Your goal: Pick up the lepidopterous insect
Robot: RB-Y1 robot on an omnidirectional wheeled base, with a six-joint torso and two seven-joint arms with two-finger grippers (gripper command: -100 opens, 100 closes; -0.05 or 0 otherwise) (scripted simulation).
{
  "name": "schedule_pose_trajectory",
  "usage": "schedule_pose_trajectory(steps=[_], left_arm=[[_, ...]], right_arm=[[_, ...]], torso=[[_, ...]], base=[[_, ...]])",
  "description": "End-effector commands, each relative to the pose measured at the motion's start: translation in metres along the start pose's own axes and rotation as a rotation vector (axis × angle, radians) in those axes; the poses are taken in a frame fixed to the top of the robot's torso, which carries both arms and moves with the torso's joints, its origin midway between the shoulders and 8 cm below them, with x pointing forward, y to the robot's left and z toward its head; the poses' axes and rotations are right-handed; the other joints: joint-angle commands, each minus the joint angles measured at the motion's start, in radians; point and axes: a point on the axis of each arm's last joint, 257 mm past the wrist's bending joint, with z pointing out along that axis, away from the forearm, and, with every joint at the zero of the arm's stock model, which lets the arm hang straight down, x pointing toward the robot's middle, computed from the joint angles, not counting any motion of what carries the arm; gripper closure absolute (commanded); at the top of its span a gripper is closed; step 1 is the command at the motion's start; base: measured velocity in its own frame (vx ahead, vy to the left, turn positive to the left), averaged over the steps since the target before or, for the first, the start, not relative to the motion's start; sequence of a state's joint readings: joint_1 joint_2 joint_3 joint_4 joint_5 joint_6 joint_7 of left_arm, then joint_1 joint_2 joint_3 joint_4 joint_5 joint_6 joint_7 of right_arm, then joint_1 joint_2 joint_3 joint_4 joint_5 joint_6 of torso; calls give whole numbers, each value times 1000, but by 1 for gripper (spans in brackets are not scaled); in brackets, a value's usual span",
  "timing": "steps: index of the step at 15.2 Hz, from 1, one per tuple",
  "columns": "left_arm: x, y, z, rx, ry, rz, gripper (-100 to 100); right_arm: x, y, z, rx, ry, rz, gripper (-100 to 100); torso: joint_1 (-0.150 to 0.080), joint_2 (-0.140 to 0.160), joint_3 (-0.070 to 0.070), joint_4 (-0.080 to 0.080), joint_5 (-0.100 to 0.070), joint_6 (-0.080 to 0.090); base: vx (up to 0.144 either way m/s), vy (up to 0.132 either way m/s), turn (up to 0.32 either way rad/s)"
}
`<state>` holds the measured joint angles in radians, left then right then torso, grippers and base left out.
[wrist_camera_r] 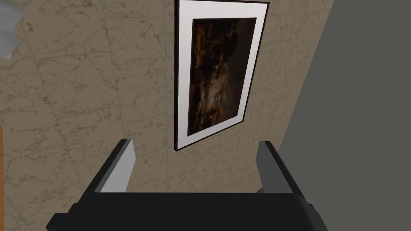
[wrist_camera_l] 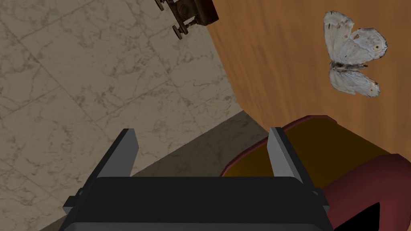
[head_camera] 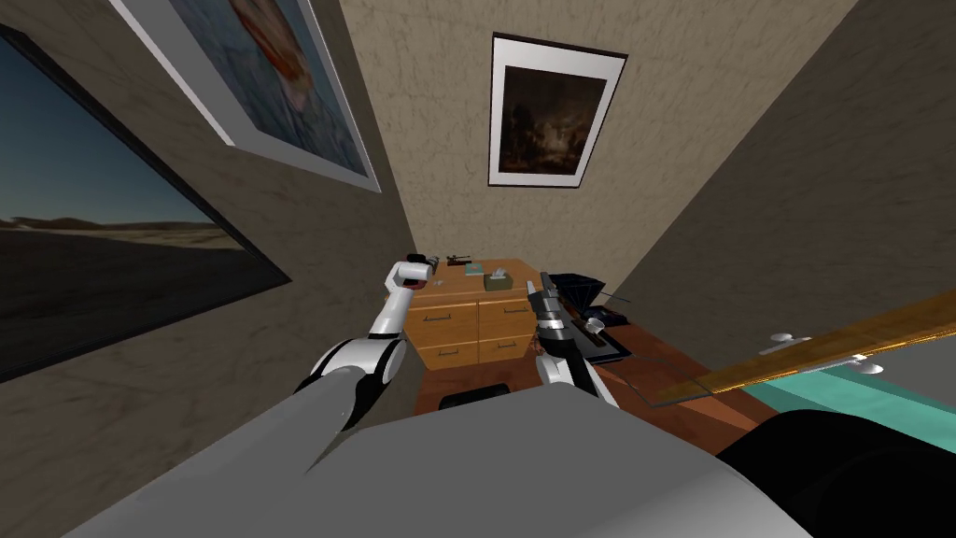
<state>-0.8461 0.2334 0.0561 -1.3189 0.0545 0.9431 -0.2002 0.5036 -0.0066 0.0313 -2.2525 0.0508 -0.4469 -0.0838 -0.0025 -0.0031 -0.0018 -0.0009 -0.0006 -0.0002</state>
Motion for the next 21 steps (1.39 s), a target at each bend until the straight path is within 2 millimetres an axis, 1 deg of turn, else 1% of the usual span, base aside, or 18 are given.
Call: schedule_pose_trajectory(steps=[1, 3, 4, 5, 6, 7, 9, 10, 11, 12, 13, 14, 15, 16, 17, 18, 19, 21], left_arm=[[3, -1, 3, -48, 16, 8, -100], [7, 18, 6, -114, 29, 7, -100], [7, 19, 6, -118, 30, 7, -100], [7, 14, 7, -147, 41, 13, -100], [10, 27, 9, -185, 48, 12, -100], [10, 32, 8, -204, 52, 12, -100], [11, 32, 8, -244, 64, 15, -100], [13, 42, 8, -275, 70, 15, -100], [14, 45, 7, -288, 72, 15, -100], [13, 38, 5, -309, 81, 18, -100], [15, 52, 5, -349, 88, 16, -100], [16, 59, 4, -372, 93, 16, -100], [16, 52, 1, -390, 100, 18, -100], [18, 65, 1, -430, 107, 16, -100], [19, 72, -1, -453, 112, 16, -100], [18, 69, -4, -479, 120, 16, -100], [20, 81, -5, -517, 127, 14, -100], [20, 85, -11, -564, 138, 13, -100]], right_arm=[[0, 0, 0, 0, 0, 0, 0], [0, 0, 0, 0, 0, 0, 0], [0, 0, 0, 0, 0, 0, 0], [0, 0, 0, 0, 0, 0, 0], [0, 0, 0, 0, 0, 0, 0], [0, 0, 0, 0, 0, 0, 0], [0, 0, 0, 0, 0, 0, 0], [0, 0, 0, 0, 0, 0, 0], [0, 0, 0, 0, 0, 0, 0], [0, 0, 0, 0, 0, 0, 0], [0, 0, 0, 0, 0, 0, 0], [0, 0, 0, 0, 0, 0, 0], [0, 0, 0, 0, 0, 0, 0], [0, 0, 0, 0, 0, 0, 0], [0, 0, 0, 0, 0, 0, 0], [0, 0, 0, 0, 0, 0, 0], [0, 0, 0, 0, 0, 0, 0], [0, 0, 0, 0, 0, 0, 0]], torso=[[0, 0, 0, 0, 0, 0], [-1, -1, -1, 0, 0, 0], [0, -1, -1, 0, 0, 0], [1, 0, 0, 0, 0, 0], [0, -1, 0, 0, 0, 0], [0, -1, -1, 0, 0, 0], [1, 0, 0, 0, 0, 0], [1, 0, 0, 0, 0, 0], [0, -1, 0, 0, 0, 0], [0, -1, -1, 0, 0, 0], [0, -1, -1, 0, 0, 0], [0, -2, -1, 0, 0, 0], [0, -2, -1, 0, 0, 0], [0, -2, -1, 0, 0, 0], [0, -2, -1, 0, 0, 0], [0, -1, -1, 0, 0, 0], [0, -2, -1, 0, 0, 0], [1, -2, -1, -1, 0, 0]], base=[[49, -35, 31], [50, -36, 24], [24, -15, 1], [44, -26, 24], [56, -34, 31], [42, -24, 16], [32, -19, 16], [57, -33, 32], [46, -28, 17], [58, -37, 35], [66, -42, 37], [50, -29, 15], [53, -37, 25], [58, -39, 34], [48, -23, 17], [67, -31, 30], [74, -34, 32], [54, -27, 20]])
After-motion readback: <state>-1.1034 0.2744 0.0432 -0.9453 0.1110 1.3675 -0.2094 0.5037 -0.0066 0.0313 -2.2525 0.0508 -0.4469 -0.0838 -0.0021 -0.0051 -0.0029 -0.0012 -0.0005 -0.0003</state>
